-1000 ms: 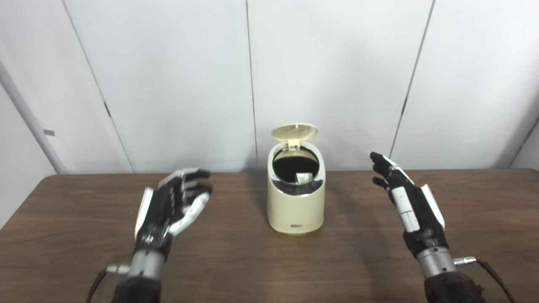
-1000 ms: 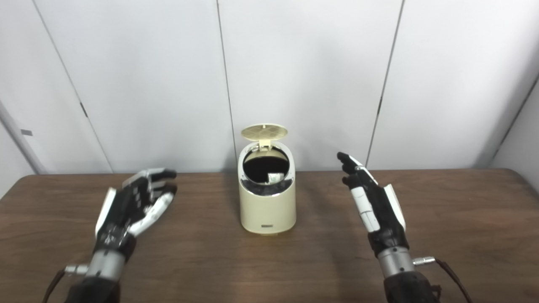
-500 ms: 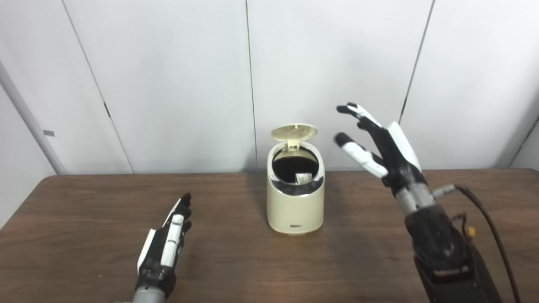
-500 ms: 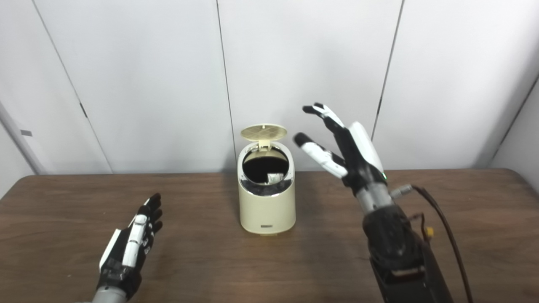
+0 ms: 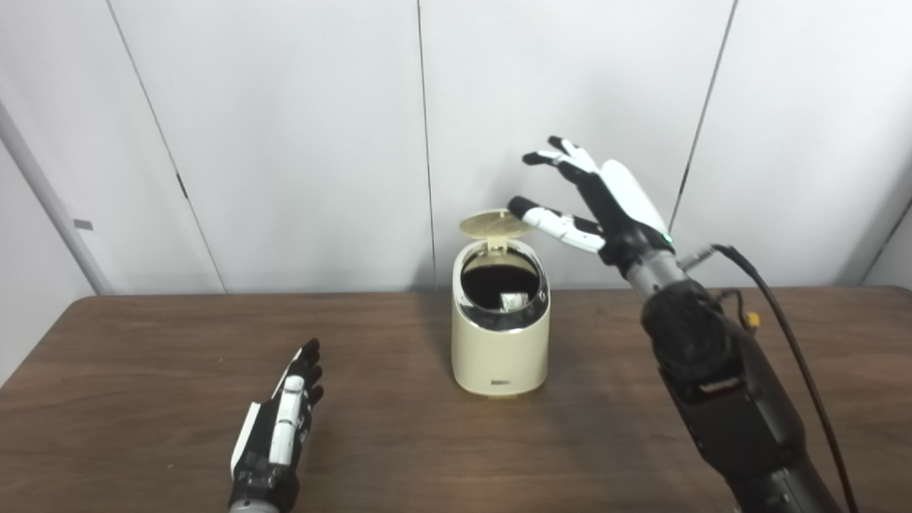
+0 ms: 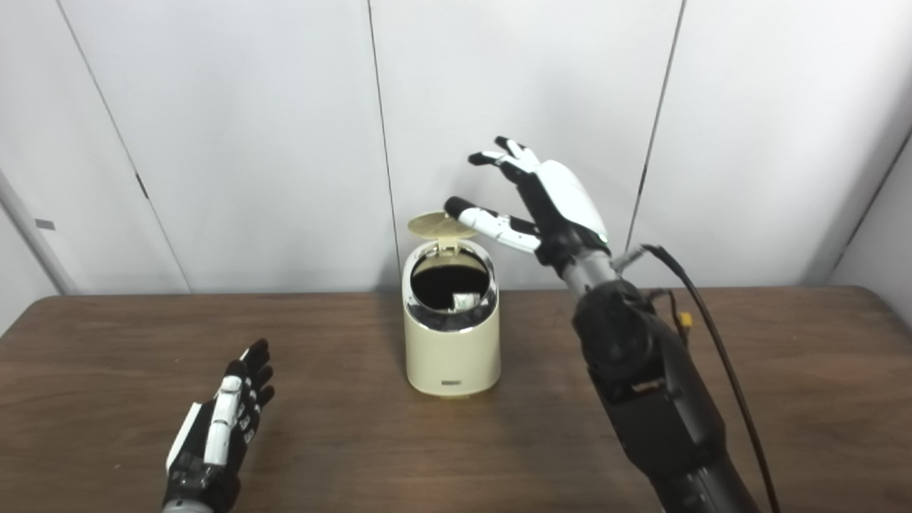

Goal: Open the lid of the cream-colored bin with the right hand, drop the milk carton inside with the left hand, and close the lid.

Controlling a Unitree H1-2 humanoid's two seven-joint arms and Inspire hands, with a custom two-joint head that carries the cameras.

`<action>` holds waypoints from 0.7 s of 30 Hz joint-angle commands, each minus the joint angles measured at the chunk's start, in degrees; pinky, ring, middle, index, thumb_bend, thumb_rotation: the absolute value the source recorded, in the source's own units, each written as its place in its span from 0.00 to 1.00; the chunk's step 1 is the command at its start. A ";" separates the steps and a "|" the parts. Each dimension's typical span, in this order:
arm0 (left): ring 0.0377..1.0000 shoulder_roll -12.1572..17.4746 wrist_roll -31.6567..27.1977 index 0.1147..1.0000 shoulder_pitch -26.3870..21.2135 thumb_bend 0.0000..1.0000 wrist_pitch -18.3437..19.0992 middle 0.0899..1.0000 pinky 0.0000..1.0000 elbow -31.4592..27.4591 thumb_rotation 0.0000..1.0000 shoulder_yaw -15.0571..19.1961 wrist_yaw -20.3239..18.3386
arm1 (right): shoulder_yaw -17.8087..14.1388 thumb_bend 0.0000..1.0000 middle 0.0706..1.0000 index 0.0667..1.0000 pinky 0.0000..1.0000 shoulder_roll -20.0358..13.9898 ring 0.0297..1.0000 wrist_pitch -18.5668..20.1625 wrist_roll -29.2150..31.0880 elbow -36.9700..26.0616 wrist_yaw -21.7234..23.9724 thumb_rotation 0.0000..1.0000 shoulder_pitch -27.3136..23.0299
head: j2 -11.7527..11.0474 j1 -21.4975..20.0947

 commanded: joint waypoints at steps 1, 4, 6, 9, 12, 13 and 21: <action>1.00 -0.05 -0.35 1.00 -1.24 0.48 -1.16 1.00 1.00 -0.99 1.00 0.00 -0.15 | 0.66 0.59 0.97 0.76 0.89 -0.67 1.00 -3.43 -0.90 0.09 -0.57 0.90 -3.83 | 0.05 0.04; 1.00 -0.15 0.03 1.00 -1.16 0.49 -0.71 1.00 1.00 -1.31 1.00 -0.16 0.00 | 1.62 0.59 0.98 0.72 0.91 -0.54 1.00 -3.86 -1.47 0.74 -0.25 0.90 -3.94 | 0.17 0.07; 1.00 -0.15 -0.04 1.00 -1.22 0.49 -0.82 1.00 1.00 -1.30 1.00 -0.20 -0.13 | 2.49 0.59 0.98 0.71 0.92 -0.67 1.00 -3.91 -2.39 0.65 -0.11 0.91 -3.81 | 0.18 0.16; 1.00 -0.18 0.06 1.00 -1.31 0.49 -0.69 1.00 1.00 -1.32 1.00 -0.22 -0.06 | 3.36 0.59 0.98 0.72 0.93 -0.80 1.00 -4.08 -3.62 -0.05 0.23 0.91 -3.28 | 0.29 0.24; 1.00 -0.08 0.26 1.00 -1.39 0.50 -0.71 1.00 1.00 -1.27 1.00 -0.32 -0.08 | 3.83 0.60 0.98 0.72 0.95 -0.96 1.00 -3.96 -4.69 -1.25 0.68 0.92 -2.37 | 0.29 0.24; 1.00 -0.05 0.26 1.00 -1.40 0.50 -0.75 1.00 1.00 -1.25 1.00 -0.34 -0.11 | 3.86 0.60 0.98 0.73 0.96 -1.00 1.00 -3.90 -4.91 -1.61 0.85 0.92 -2.11 | 0.29 0.24; 1.00 0.05 0.57 1.00 -1.43 0.49 -1.23 1.00 1.00 -1.11 0.99 -0.53 -0.14 | 3.29 0.55 0.97 0.73 0.96 -2.68 1.00 -3.13 -7.12 -7.76 2.84 0.94 1.62 | 0.72 0.20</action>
